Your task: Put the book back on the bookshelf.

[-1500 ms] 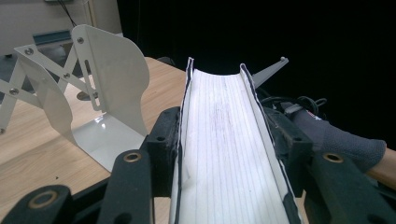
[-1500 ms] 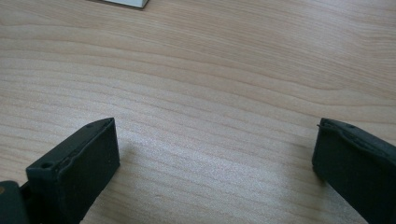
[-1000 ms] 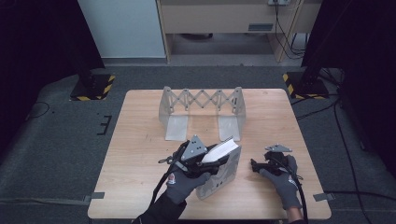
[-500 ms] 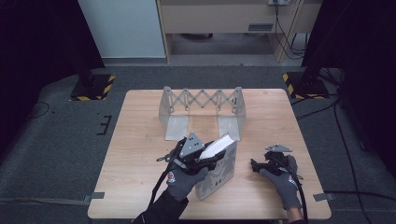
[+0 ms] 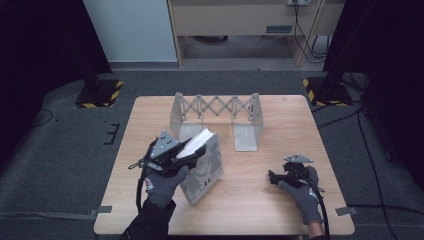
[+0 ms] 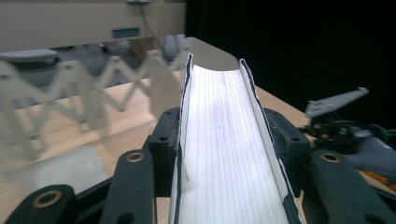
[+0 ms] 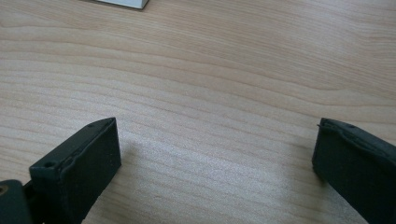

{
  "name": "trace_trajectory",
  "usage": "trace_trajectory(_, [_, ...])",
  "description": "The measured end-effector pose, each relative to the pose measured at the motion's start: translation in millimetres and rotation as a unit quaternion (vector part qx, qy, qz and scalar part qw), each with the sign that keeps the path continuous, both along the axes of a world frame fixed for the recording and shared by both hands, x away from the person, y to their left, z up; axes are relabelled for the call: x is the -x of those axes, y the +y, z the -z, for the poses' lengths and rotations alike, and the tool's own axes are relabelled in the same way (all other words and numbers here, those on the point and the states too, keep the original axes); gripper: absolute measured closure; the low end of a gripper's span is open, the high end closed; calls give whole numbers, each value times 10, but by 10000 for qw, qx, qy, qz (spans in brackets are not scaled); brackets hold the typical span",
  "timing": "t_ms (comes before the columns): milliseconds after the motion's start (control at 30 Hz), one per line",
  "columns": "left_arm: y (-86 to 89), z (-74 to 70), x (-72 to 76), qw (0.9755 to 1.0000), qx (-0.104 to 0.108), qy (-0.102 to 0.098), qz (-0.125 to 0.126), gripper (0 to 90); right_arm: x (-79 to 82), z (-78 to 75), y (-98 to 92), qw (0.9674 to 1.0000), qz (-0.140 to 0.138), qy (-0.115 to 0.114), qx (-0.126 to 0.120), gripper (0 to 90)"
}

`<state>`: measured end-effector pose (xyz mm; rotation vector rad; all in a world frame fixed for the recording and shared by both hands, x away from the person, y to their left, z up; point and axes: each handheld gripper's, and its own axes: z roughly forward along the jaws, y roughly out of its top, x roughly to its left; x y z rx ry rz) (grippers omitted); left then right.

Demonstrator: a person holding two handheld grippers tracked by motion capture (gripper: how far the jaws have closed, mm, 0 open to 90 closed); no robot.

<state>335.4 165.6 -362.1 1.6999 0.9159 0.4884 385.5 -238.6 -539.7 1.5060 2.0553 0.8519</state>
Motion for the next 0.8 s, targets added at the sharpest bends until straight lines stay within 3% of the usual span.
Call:
trace_trajectory(167, [296, -57, -136, 9986, 111, 6, -512, 524, 0, 0, 0, 10000, -1, 0, 0, 14])
trace_trajectory(400, [493, -108, -424, 9946, 128, 34, -1027, 523, -2, 1, 0, 10000, 4, 1, -6, 14])
trace_trajectory(600, [455, -65, -733, 9915, 113, 54, -1293, 524, -2, 0, -1, 10000, 3, -1, -3, 14])
trace_trajectory(800, [321, -17, -1041, 9902, -21, 93, -1394, 523, -2, 0, 0, 10000, 4, 0, -4, 14])
